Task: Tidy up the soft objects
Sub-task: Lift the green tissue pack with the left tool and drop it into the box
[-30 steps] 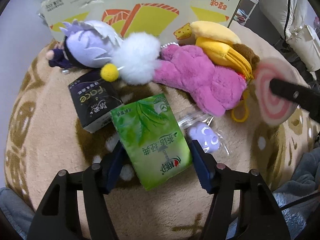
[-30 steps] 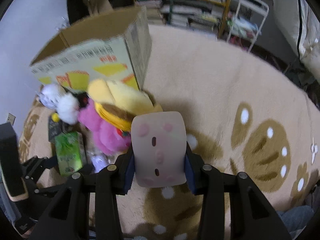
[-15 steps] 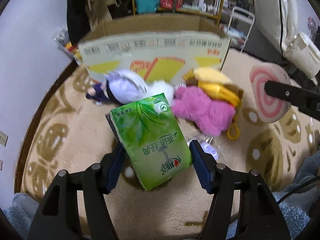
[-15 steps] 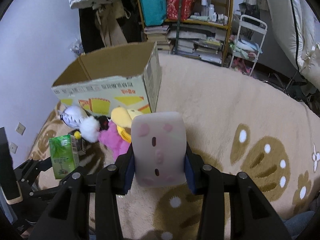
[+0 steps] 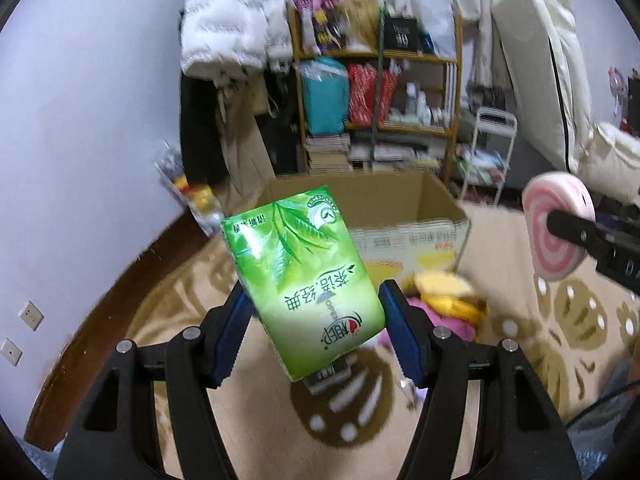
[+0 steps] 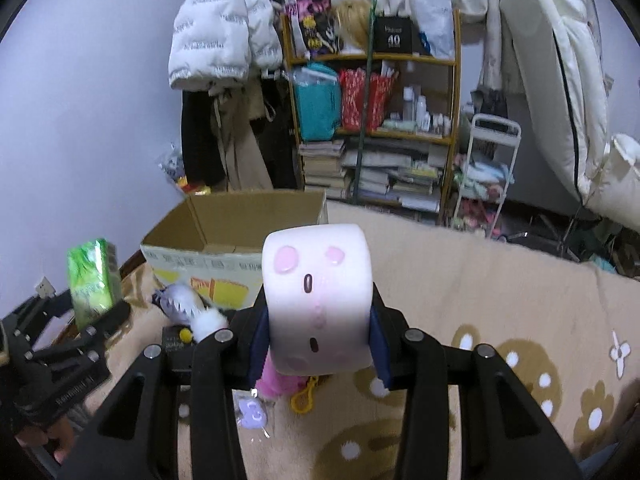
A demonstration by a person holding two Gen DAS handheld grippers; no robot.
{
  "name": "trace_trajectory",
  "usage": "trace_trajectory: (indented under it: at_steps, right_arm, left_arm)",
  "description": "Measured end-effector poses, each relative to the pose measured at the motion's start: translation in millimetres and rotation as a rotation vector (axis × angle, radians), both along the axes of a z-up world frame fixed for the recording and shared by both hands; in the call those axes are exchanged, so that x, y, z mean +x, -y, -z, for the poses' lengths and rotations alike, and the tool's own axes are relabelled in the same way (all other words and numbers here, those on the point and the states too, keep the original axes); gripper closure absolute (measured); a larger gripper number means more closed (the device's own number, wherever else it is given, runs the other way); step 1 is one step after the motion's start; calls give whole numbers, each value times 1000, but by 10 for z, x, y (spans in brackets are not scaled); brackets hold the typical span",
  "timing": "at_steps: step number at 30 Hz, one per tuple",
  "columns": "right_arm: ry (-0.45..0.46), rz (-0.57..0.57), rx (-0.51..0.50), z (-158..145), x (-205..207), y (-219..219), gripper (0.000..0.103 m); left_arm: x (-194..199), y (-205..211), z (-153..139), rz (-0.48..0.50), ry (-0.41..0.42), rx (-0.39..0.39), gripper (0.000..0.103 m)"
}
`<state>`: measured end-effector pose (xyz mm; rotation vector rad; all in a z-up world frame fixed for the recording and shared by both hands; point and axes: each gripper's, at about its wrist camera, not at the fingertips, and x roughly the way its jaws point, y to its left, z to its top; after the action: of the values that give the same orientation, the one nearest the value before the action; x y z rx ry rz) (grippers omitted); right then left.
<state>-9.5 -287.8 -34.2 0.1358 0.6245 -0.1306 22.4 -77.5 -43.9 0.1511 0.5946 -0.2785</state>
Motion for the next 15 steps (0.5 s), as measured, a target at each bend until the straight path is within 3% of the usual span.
trace_trajectory:
  at_steps: [8, 15]
  right_arm:
    - [123, 61, -115, -190, 60, -67, 58]
    - [219, 60, -117, -344, 209, -51, 58]
  left_arm:
    - [-14, -60, -341, -2, 223, -40, 39]
    - [60, 72, -563, 47, 342, 11, 39]
